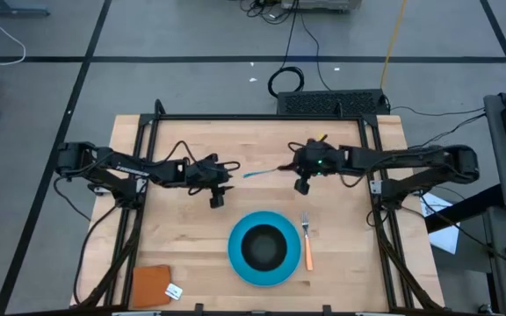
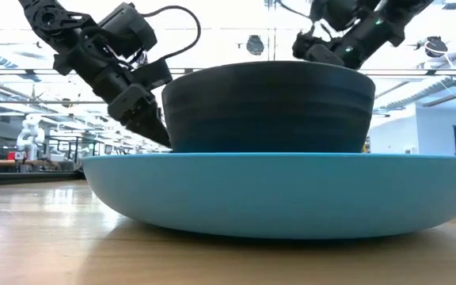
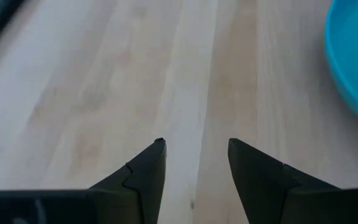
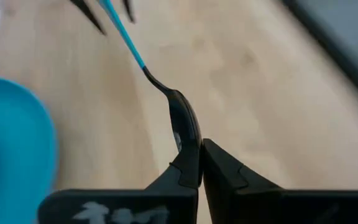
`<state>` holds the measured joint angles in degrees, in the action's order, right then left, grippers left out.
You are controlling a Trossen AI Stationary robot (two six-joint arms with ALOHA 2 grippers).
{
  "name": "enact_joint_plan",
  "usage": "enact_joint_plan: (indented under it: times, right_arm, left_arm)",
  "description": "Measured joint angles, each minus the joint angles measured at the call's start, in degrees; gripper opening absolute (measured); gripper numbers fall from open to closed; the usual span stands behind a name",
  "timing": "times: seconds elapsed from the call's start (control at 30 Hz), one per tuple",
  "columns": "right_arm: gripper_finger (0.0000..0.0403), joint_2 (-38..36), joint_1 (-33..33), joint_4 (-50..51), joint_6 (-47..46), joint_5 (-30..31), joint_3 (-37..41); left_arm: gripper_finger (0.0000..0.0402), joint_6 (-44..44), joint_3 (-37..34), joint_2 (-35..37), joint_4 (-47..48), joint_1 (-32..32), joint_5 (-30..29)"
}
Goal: Set table place
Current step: Put the blue spoon into the bowl
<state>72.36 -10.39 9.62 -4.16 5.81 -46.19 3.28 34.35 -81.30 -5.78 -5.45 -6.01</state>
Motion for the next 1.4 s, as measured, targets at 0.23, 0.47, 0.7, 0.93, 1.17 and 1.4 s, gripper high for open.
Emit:
enact_joint_plan:
  times: [0.23, 0.47, 0.7, 0.93, 1.17, 1.4]
  right_arm:
    - [0.0, -4.98, 0.0, -1.88, 5.42, 6.05, -0.05]
    - [0.0, -5.84, 0.23, -3.2, 8.27, 10.96, 0.71]
    - [0.0, -5.84, 0.94, -9.48, 12.04, 11.0, 4.69]
    - [0.0, -5.84, 2.38, -9.35, 13.43, 11.07, 4.82]
    - [0.0, -5.84, 4.87, -9.66, 15.94, 14.2, 4.84]
    - [0.0, -5.84, 6.4, -11.34, 17.52, 19.89, 4.84]
  left_arm:
    - [0.0179, 3.24, 0.0, 0.0, -9.79, -0.15, -1.16]
    - [0.0179, 3.74, 0.0, 0.0, -17.54, -0.2, -4.99]
    - [0.0179, 3.59, 0.0, 0.0, -20.14, -0.2, -5.04]
    - [0.0179, 5.3, 0.0, 0.0, -22.95, -0.2, -5.04]
    - [0.0179, 7.51, 0.0, 0.0, -26.03, -0.2, -4.66]
    - [0.0179, 8.45, 0.0, 0.0, -26.25, -0.14, 1.4]
